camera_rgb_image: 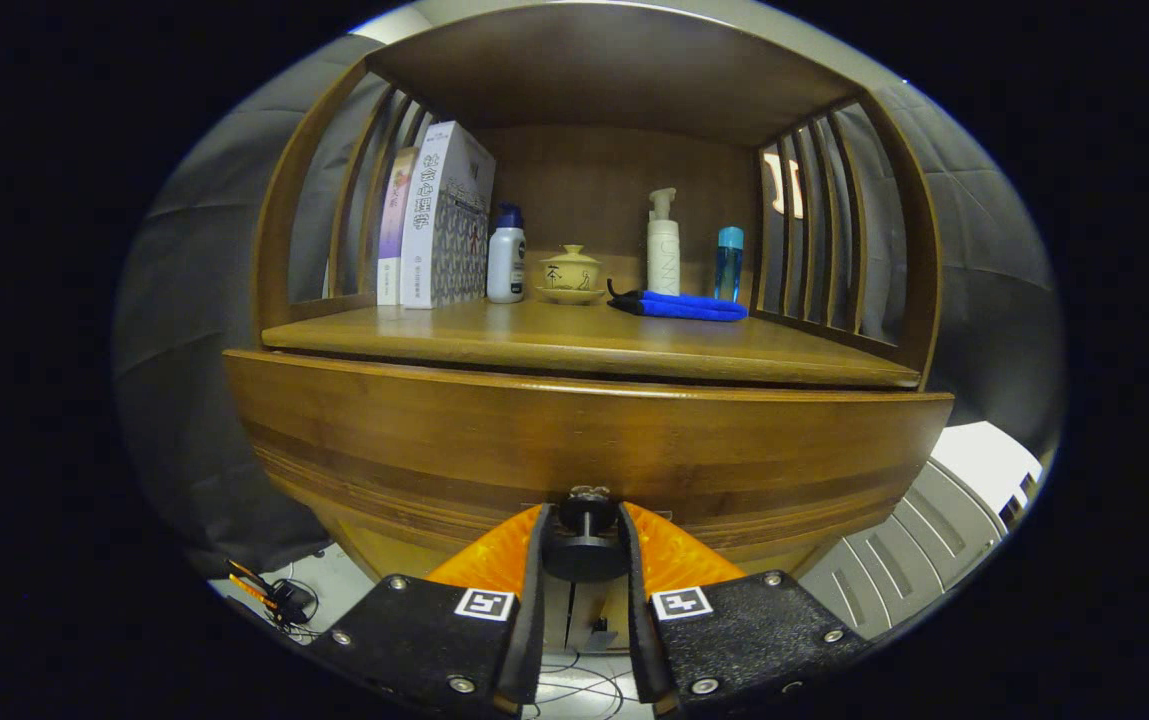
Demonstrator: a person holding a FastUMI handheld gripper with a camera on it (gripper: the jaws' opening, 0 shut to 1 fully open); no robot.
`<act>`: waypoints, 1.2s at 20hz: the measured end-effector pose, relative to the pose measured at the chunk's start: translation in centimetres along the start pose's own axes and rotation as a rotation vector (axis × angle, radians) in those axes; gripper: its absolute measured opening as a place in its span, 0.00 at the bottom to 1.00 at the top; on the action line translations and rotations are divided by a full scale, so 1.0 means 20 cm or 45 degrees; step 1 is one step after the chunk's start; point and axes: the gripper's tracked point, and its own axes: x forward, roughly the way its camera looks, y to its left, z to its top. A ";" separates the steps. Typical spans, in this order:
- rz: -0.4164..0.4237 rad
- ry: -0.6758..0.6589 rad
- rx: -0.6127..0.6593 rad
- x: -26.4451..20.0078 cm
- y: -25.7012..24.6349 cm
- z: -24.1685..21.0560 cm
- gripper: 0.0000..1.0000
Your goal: Pull open the drawer, take out the items inside it, and place them on the countertop above the cabinet.
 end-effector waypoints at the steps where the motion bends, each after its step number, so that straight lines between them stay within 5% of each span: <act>1: -0.002 -0.002 -0.001 -0.05 0.00 -0.02 0.36; 19: 0.010 0.023 -0.011 -0.51 0.03 -0.19 0.37; 24: 0.026 -0.231 0.028 -0.65 0.01 0.13 0.77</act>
